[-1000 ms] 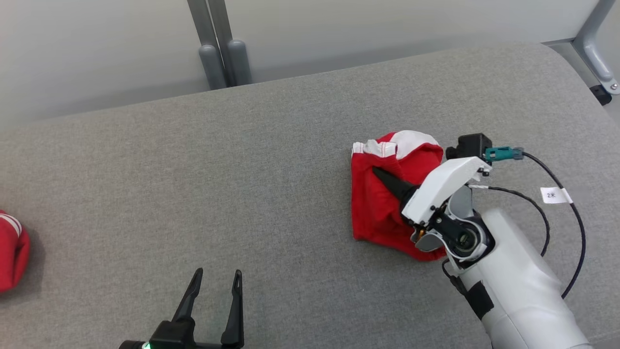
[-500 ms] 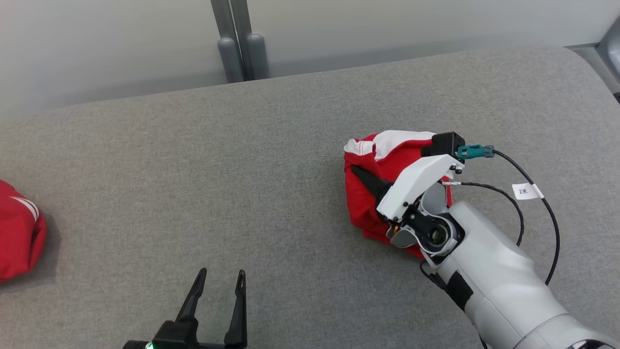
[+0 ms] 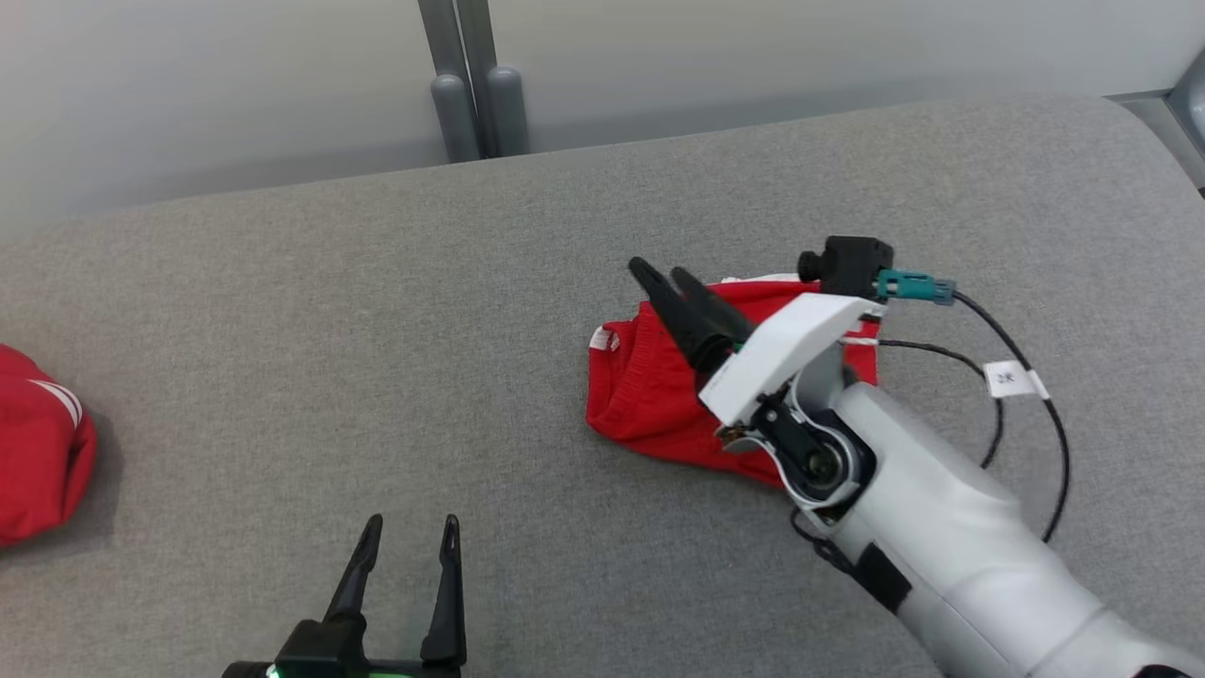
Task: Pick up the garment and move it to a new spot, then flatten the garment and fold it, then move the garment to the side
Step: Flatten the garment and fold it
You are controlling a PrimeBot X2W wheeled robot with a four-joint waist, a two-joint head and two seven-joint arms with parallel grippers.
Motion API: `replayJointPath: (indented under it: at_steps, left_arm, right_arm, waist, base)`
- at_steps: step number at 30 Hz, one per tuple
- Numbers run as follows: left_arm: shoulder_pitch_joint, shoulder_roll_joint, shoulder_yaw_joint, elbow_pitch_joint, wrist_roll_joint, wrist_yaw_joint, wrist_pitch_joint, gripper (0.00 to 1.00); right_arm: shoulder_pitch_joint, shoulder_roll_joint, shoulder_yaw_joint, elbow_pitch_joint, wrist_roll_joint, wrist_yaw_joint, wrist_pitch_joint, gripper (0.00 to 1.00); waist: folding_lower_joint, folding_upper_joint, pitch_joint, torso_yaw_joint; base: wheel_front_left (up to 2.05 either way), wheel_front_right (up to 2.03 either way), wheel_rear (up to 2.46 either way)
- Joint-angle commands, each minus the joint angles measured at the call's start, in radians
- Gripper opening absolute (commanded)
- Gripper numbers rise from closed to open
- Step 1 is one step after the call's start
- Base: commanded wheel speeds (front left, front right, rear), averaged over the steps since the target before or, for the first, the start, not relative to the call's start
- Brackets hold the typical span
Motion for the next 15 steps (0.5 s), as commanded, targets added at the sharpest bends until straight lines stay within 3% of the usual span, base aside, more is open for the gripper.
replayJointPath:
  at_steps: [1, 4, 9, 13, 15]
  left_arm:
    - [0.013, 0.001, 0.006, -0.008, -0.008, 0.007, 0.000, 1.00]
    - [0.018, 0.001, 0.017, -0.028, -0.012, 0.018, 0.000, 1.00]
    - [0.031, 0.001, 0.037, -0.065, -0.019, 0.035, 0.000, 1.00]
    - [0.036, 0.001, 0.060, -0.085, -0.015, 0.034, 0.000, 1.00]
    - [0.046, 0.001, 0.073, -0.091, -0.012, 0.034, 0.000, 1.00]
  right_arm:
    - [0.031, -0.057, 0.001, -0.025, -0.066, 0.000, -0.047, 1.00]
    - [0.096, -0.160, -0.010, -0.095, -0.263, 0.000, -0.156, 1.00]
    - [0.276, -0.300, -0.184, -0.189, -0.586, 0.000, -0.215, 1.00]
    - [0.443, -0.312, -0.410, -0.319, -0.848, 0.000, -0.218, 1.00]
    - [0.537, -0.285, -0.518, -0.391, -0.953, 0.000, -0.217, 1.00]
  waist:
    - [0.0000, 0.0000, -0.003, -0.002]
    - [0.0000, 0.0000, -0.011, -0.002]
    - [0.0000, 0.0000, -0.029, 0.005]
    - [0.0000, 0.0000, -0.051, 0.015]
    - [0.0000, 0.0000, -0.067, 0.023]
  base:
    - [0.00, 0.00, 0.00]
    - [0.00, 0.00, 0.00]
    - [0.00, 0.00, 0.00]
    - [0.00, 0.00, 0.00]
    - [0.00, 0.00, 0.00]
